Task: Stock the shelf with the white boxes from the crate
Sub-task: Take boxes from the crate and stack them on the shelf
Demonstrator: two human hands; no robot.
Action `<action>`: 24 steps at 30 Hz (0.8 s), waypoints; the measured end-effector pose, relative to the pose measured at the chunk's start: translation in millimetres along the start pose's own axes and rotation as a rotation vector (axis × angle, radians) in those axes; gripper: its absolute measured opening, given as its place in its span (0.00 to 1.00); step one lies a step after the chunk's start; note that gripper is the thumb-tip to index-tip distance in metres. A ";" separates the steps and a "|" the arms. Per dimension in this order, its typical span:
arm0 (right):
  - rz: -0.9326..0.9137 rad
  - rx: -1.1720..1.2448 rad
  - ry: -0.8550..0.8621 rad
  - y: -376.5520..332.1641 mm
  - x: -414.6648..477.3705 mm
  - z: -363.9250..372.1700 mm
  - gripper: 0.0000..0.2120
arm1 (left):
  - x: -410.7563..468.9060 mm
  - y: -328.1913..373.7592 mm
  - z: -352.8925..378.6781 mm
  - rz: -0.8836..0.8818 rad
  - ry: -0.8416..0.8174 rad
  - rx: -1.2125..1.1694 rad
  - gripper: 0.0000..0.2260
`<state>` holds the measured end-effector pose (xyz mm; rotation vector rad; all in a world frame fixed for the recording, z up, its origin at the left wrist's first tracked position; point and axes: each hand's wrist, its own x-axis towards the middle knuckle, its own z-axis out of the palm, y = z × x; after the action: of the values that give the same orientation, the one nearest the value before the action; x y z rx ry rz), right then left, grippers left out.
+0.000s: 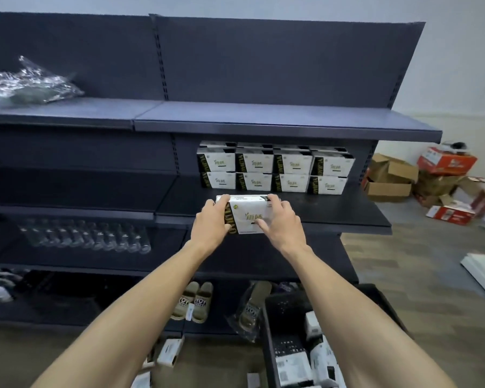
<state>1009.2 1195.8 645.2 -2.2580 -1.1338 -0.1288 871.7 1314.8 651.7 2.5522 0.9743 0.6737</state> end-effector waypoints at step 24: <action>0.053 -0.064 -0.098 -1.7 175.6 189.0 0.29 | 182.6 -161.2 91.0 -0.062 -0.095 0.053 0.27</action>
<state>1085.5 1423.9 551.9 -2.3715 -1.1336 -0.0345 953.8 1543.6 559.5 2.5626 1.0471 0.5105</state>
